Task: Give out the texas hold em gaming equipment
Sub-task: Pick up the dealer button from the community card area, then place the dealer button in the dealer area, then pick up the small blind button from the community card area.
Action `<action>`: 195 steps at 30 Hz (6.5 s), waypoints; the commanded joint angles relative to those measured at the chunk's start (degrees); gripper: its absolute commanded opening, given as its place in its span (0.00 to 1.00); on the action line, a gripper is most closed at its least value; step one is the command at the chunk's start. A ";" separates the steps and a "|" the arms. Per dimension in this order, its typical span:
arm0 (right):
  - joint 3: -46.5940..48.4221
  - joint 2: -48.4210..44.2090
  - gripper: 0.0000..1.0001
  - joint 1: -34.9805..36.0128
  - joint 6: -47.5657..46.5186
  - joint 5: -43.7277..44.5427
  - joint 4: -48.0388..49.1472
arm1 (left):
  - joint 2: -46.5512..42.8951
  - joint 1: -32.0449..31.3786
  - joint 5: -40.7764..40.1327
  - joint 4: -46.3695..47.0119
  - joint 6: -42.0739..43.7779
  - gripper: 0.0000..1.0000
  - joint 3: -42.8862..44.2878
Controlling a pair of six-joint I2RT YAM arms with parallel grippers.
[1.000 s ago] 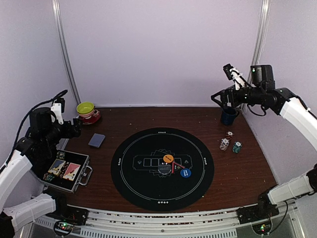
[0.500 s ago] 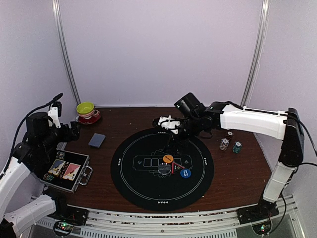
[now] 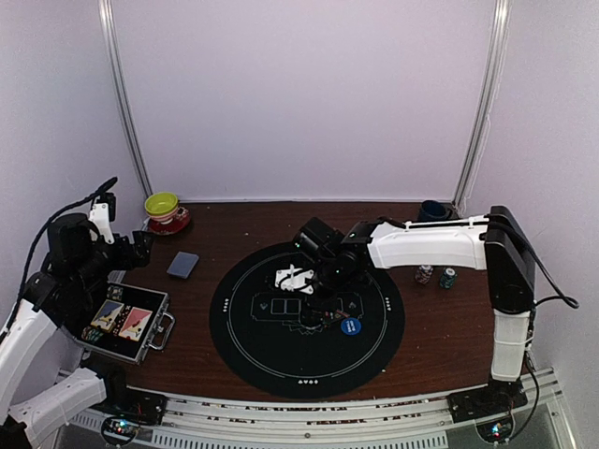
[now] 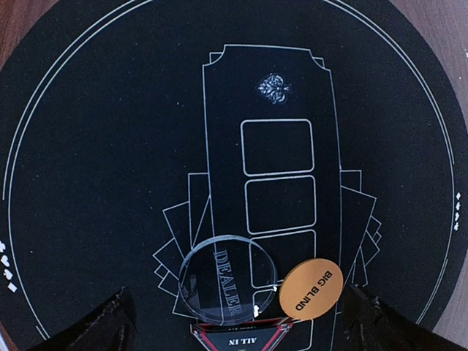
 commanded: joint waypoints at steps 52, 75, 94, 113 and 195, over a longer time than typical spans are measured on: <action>3.47 8.91 0.51 -1.63 2.15 -2.94 -2.45 | -2.63 -0.29 -0.61 1.56 -0.61 0.98 -0.89; 27.19 21.37 0.47 -14.70 17.02 9.67 8.97 | -2.49 -0.21 -1.14 1.50 -0.79 0.98 -0.93; 34.59 31.07 0.51 -15.60 20.39 12.57 10.84 | -2.75 0.49 -0.88 1.59 -0.87 0.98 -0.89; 37.37 32.88 0.81 -15.54 17.80 13.80 8.69 | -2.79 0.80 -0.66 1.54 -1.05 0.98 -0.89; -17.08 -3.15 0.77 -6.60 1.74 -4.28 -5.29 | -5.42 0.84 -0.88 1.74 -0.88 0.98 -1.06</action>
